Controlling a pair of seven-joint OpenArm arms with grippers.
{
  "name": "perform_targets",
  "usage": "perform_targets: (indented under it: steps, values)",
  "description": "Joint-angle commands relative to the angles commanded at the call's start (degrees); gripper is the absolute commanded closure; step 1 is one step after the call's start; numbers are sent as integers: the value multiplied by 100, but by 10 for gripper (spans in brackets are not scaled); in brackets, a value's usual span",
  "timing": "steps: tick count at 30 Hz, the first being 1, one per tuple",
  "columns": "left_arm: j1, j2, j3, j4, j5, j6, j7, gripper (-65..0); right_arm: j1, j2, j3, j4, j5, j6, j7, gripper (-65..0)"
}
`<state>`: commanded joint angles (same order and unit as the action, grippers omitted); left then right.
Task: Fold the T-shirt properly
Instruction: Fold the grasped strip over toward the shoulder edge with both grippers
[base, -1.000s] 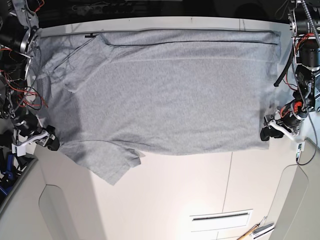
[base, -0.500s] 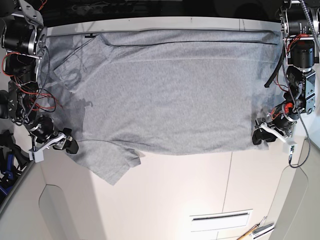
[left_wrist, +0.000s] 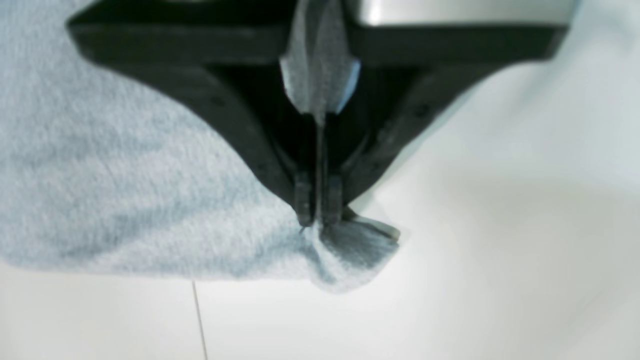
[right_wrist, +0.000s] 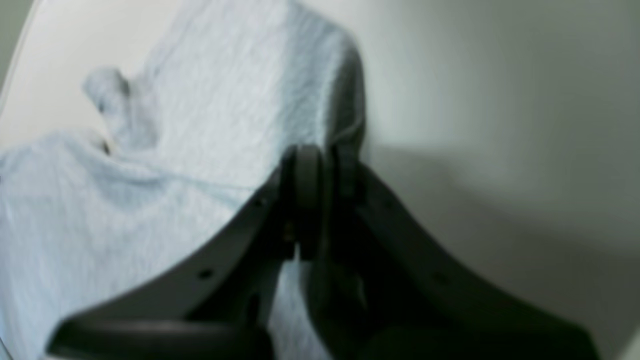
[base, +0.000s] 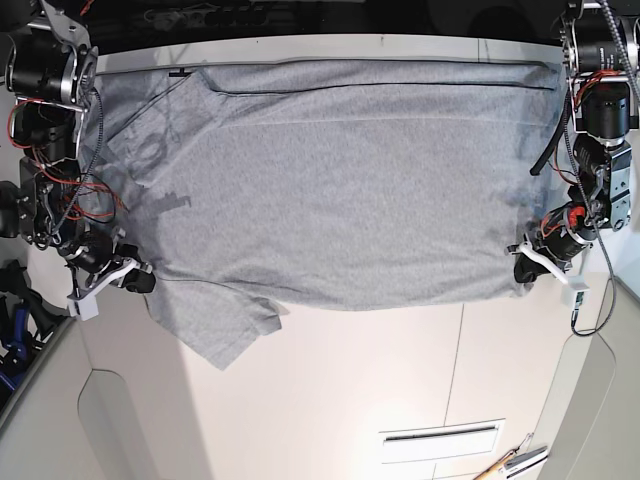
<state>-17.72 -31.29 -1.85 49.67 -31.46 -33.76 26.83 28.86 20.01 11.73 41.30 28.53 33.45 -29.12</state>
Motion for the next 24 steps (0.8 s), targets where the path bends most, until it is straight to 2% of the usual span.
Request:
perform_targets:
  steps: [4, 7, 10, 12, 13, 16, 18, 24]
  values:
    - [-2, -254, 0, 208, 0, -20, 118, 0, -20, 46, 0, 686, 258, 0, -885, 0]
    - [13, -367, 0, 573, -4, -22, 562, 0, -20, 201, -2, 975, 680, 4, -1248, 0]
    - [111, -468, 0, 975, -286, -44, 905, 0, -22, 350, -2, 1097, 920, 46, -1585, 0]
    - [232, -577, 0, 1287, -516, -251, 1106, 0, -70, 470, -2, 1119, 1187, 46, -1799, 0]
    - [317, -649, 0, 1462, -632, -363, 1193, 0, -120, 538, -2, 1145, 1340, 48, -1843, 0]
    - [603, -914, 0, 1912, -1040, -356, 1379, 0, -367, 737, -2, 1222, 1672, 94, -1856, 0]
    - [817, -1064, 0, 2142, -1268, -356, 1515, 0, -553, 828, 0, 1303, 1696, 114, -1858, 0]
    - [1493, -1386, 0, 2787, -1556, -323, 2192, 0, -1320, 1010, 33, 2028, 1974, 129, -1921, 0]
